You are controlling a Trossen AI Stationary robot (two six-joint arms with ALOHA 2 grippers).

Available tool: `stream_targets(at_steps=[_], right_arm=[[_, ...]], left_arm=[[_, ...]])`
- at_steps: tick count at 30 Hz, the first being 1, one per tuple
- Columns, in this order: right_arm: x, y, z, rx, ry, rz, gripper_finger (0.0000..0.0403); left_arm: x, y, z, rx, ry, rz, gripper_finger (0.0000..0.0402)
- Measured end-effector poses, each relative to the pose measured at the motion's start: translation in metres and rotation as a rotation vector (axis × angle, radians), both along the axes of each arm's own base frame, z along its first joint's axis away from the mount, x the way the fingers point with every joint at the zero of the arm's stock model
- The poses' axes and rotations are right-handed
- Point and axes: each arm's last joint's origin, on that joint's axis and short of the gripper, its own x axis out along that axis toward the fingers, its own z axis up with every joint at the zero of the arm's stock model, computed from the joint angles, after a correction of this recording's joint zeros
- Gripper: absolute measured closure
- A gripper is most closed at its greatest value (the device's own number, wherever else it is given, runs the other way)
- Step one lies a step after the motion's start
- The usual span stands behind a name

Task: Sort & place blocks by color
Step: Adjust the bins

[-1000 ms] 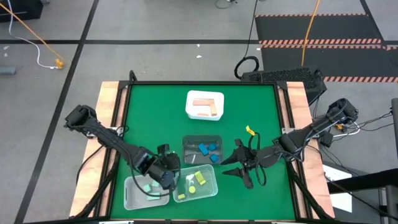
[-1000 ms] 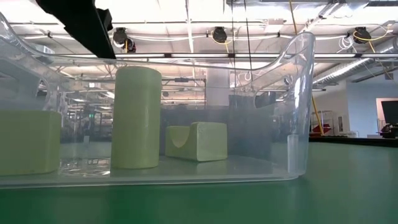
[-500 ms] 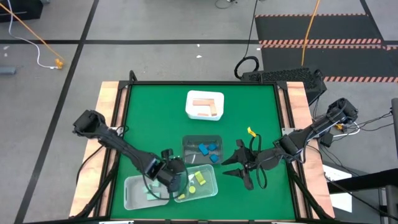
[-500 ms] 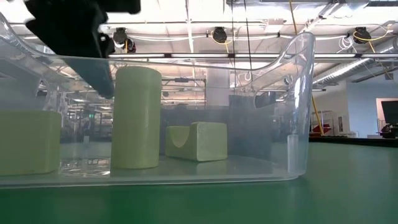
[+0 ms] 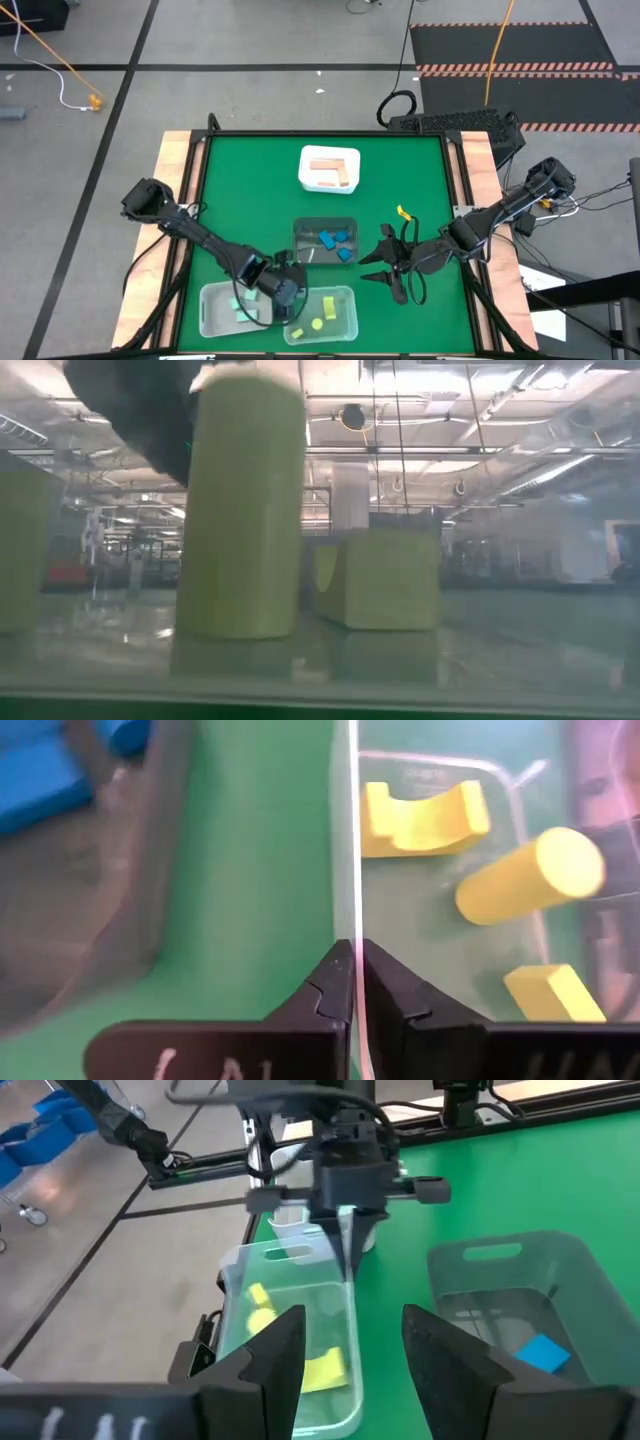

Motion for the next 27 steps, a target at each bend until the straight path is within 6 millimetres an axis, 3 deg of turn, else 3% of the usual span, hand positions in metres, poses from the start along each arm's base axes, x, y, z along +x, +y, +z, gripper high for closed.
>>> stream_targets(at_steps=[16,21,27], right_arm=[[-0.001,0.000,-0.001,-0.018,0.012,0.005,0.0245],[-0.001,0.000,-0.001,-0.020,0.013,0.005,0.0245],[-0.001,0.000,-0.001,-0.020,0.014,0.006,0.0245]], left_arm=[[0.011,0.014,0.002,0.003,-0.036,-0.050,0.0390],[0.011,0.011,-0.005,0.015,-0.008,-0.099,0.0391],[0.019,0.017,-0.011,0.001,-0.015,-0.033,0.0393]])
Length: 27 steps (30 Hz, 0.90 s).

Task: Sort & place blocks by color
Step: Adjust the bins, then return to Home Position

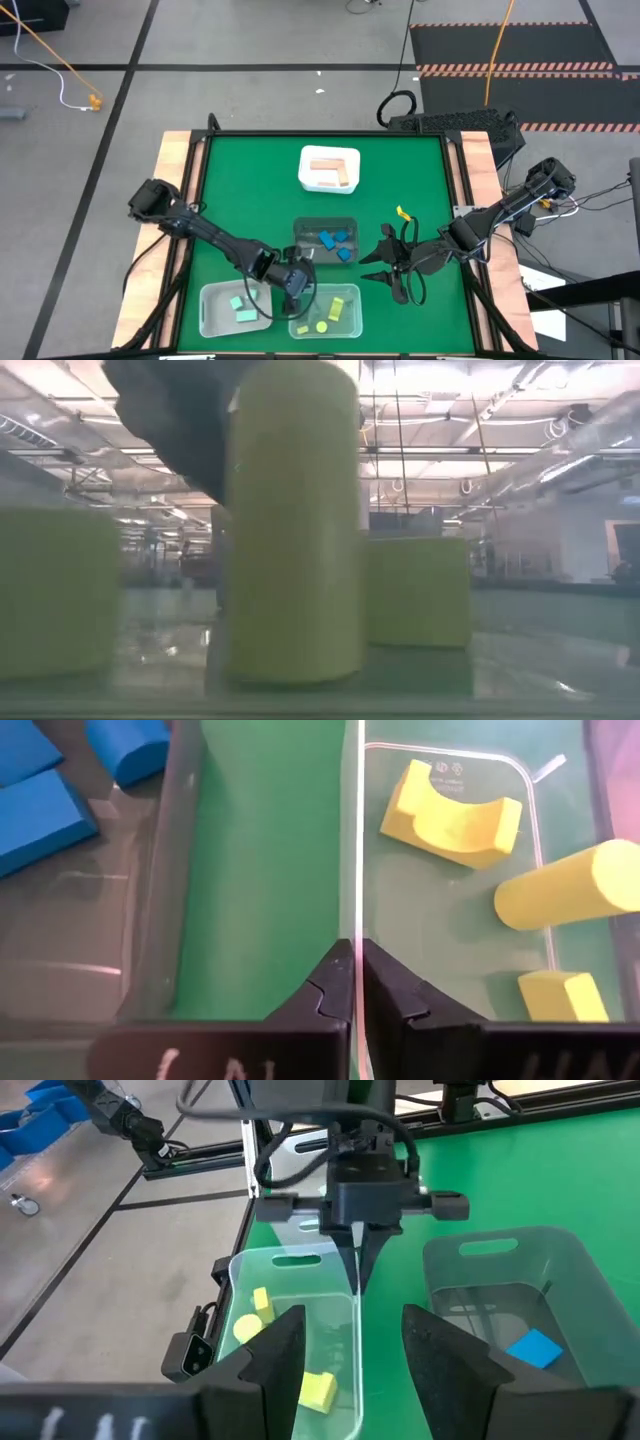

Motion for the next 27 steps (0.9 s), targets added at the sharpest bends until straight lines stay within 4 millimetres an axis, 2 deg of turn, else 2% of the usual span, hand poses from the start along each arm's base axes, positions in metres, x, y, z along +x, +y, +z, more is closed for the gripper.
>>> stream_targets(at_steps=[4,16,24,27], right_arm=[[-0.0001,-0.0001,-0.0003,-0.002,0.003,0.000,0.0245],[-0.0008,-0.0005,-0.0017,-0.015,0.017,0.003,0.0245],[-0.0008,-0.0004,-0.0017,-0.019,0.017,0.009,0.0245],[-0.0047,-0.0026,0.0000,-0.031,0.025,0.014,0.0245]], left_arm=[[0.0027,0.0011,0.0000,0.001,-0.019,0.000,0.0375],[0.0002,-0.0056,0.0005,0.032,-0.037,-0.069,0.0360],[0.0002,-0.0056,0.0007,0.029,-0.037,-0.065,0.0288],[-0.0021,-0.0044,0.0094,0.022,-0.059,-0.069,0.0261]])
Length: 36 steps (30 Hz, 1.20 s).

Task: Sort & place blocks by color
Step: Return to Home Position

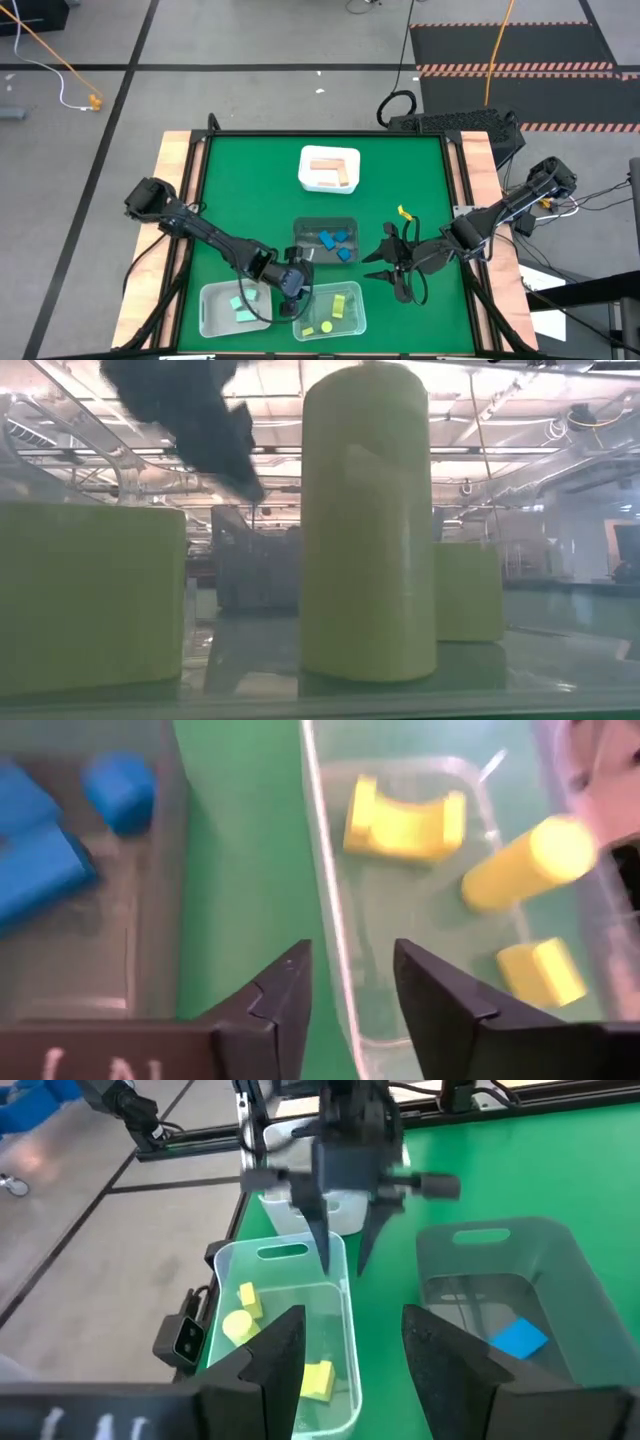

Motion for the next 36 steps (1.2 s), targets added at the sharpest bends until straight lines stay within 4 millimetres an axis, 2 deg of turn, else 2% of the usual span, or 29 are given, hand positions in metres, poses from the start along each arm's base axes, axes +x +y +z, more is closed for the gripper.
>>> stream_targets(at_steps=[5,9,12,14,20,24,27,31,36], right_arm=[[-0.015,-0.009,0.006,-0.034,0.033,0.006,0.0245],[-0.025,-0.015,0.008,-0.047,0.054,0.007,0.0245],[-0.032,-0.019,0.000,-0.051,0.058,0.003,0.0245],[-0.038,-0.023,-0.013,-0.044,0.066,-0.004,0.0245],[-0.055,-0.033,-0.060,0.092,-0.014,-0.050,0.0245],[-0.061,-0.038,-0.079,0.151,-0.151,-0.083,0.0245],[-0.067,-0.042,-0.090,0.142,-0.189,-0.081,0.0245],[-0.075,-0.048,-0.103,0.115,-0.222,-0.117,0.0245],[-0.087,-0.056,-0.119,0.105,-0.230,-0.142,0.0245]], left_arm=[[-0.012,0.005,0.040,0.026,-0.145,0.037,0.0233],[-0.029,0.011,0.072,0.015,-0.217,0.049,0.0230],[-0.048,0.013,0.088,0.034,-0.217,0.049,0.0233],[-0.062,0.014,0.096,0.065,-0.203,0.080,0.0235],[-0.112,0.013,0.112,0.153,-0.190,0.250,0.0238],[-0.145,0.008,0.120,0.164,-0.232,0.348,0.0238],[-0.166,0.004,0.123,0.147,-0.278,0.418,0.0238],[-0.186,0.000,0.124,0.115,-0.342,0.499,0.0238],[-0.199,-0.002,0.122,0.078,-0.352,0.543,0.0238]])
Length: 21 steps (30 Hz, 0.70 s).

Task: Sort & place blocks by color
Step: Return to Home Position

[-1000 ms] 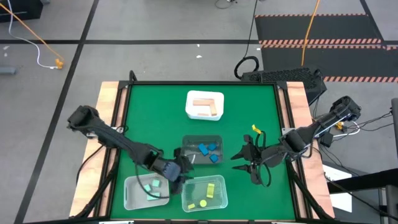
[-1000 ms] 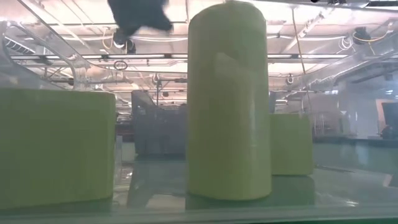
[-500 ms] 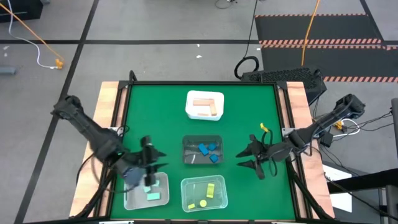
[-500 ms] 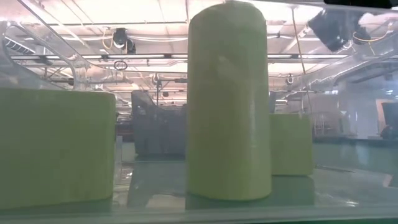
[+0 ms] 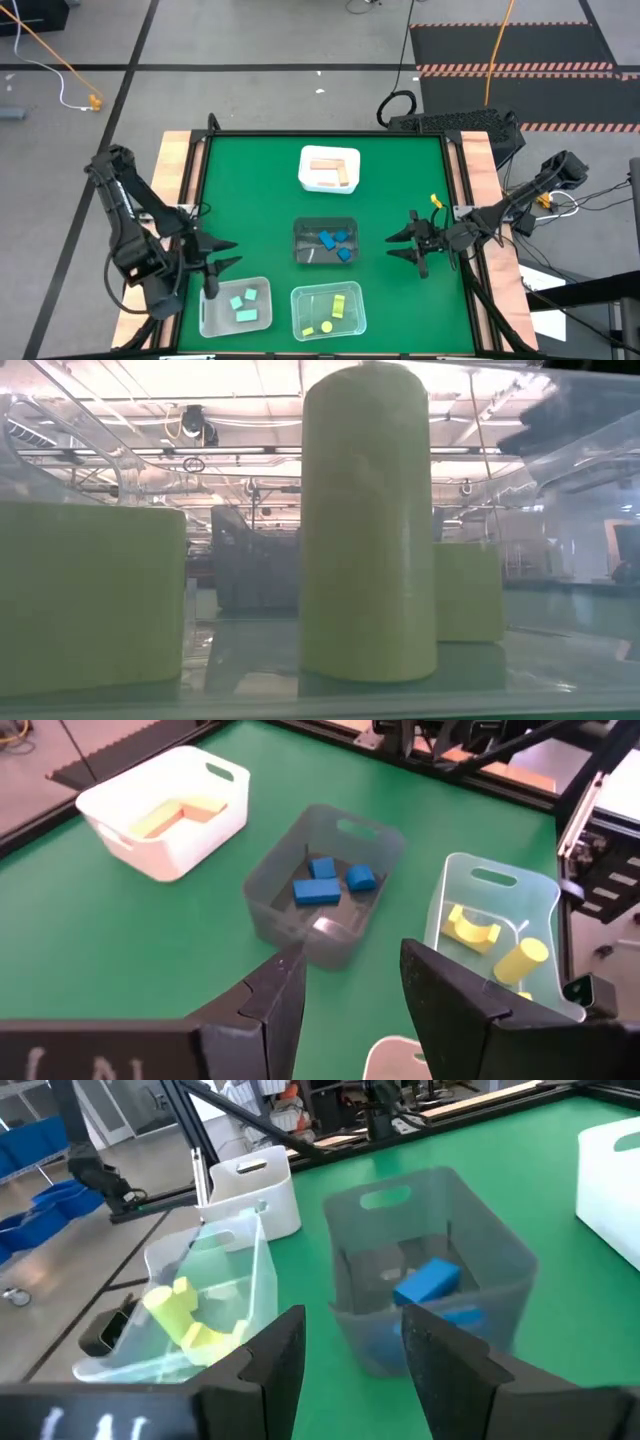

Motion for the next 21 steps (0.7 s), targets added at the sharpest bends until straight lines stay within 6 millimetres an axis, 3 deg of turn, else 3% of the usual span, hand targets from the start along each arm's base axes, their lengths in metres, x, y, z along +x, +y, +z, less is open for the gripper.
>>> stream_targets(at_steps=[9,14,21], right_arm=[[-0.020,-0.012,-0.031,0.096,-0.060,-0.011,0.0245],[-0.021,-0.013,-0.026,0.145,-0.145,-0.008,0.0245],[-0.022,-0.013,-0.032,0.170,-0.086,-0.021,0.0245]], left_arm=[[-0.008,0.003,-0.016,-0.044,0.007,0.067,0.0238],[-0.009,0.005,-0.029,-0.072,0.002,0.114,0.0238],[-0.012,0.010,-0.049,-0.083,0.005,0.166,0.0238]])
